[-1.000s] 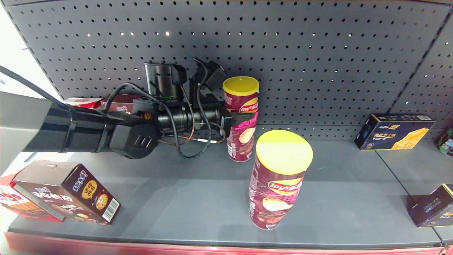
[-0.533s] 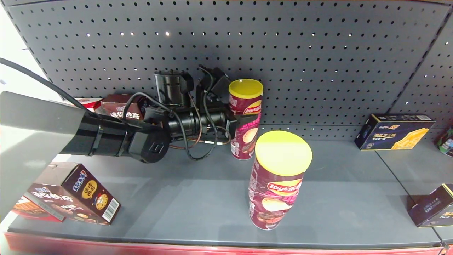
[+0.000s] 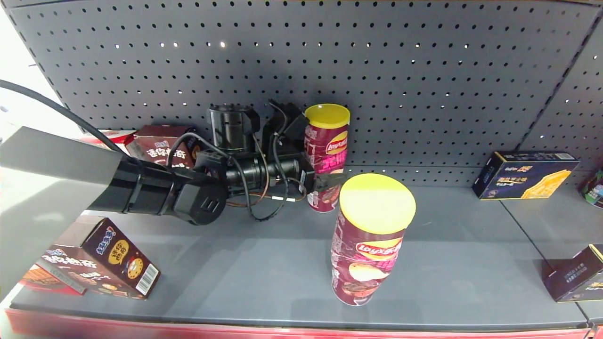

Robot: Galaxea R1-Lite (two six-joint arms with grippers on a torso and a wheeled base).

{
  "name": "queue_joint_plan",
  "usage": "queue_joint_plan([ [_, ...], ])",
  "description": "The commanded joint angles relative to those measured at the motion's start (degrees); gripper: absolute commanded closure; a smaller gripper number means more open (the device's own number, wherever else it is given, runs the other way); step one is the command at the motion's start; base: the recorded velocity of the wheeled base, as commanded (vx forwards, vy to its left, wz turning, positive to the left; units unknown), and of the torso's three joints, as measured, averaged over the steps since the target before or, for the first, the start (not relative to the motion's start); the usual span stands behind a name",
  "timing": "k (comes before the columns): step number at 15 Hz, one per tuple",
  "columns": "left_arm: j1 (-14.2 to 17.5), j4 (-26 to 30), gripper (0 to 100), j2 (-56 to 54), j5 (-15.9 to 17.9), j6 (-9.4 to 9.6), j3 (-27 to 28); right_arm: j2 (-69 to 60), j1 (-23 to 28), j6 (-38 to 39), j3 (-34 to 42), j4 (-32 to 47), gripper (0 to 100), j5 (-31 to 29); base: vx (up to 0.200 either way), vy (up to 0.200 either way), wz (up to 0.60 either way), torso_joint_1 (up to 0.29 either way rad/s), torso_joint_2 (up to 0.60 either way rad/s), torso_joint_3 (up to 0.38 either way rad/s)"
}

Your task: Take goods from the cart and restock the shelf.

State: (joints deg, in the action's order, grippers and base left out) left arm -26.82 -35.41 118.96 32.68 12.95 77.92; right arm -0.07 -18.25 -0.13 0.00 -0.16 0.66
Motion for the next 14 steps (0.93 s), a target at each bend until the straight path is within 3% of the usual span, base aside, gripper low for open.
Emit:
queue_joint_plan([
  [1,-0.08,-1.15,0,-4.26,-0.69,0.24,-4.97,0.07,-0.03,-0.04,0.0,-0.02,0,0.04,0.0,0.0,0.0,0.0,0.0,0.0],
  [3,-0.08,-5.37,0,-7.6,-4.82,0.15,-12.36,0.07,-0.03,-0.04,0.0,-0.02,0,0.04,0.0,0.0,0.0,0.0,0.0,0.0],
  [5,-0.25,-7.83,0,-9.36,-9.3,0.15,-16.31,0.07,-0.03,-0.04,0.0,-0.02,0,0.04,0.0,0.0,0.0,0.0,0.0,0.0],
  [7,-0.08,-9.67,0,-10.41,-11.68,0.06,-18.86,0.07,-0.03,-0.04,0.0,-0.02,0,0.04,0.0,0.0,0.0,0.0,0.0,0.0],
  [14,0.1,-9.85,0,-10.41,-18.01,-0.03,-18.16,0.07,-0.03,-0.04,0.0,-0.02,0,0.04,0.0,0.0,0.0,0.0,0.0,0.0],
])
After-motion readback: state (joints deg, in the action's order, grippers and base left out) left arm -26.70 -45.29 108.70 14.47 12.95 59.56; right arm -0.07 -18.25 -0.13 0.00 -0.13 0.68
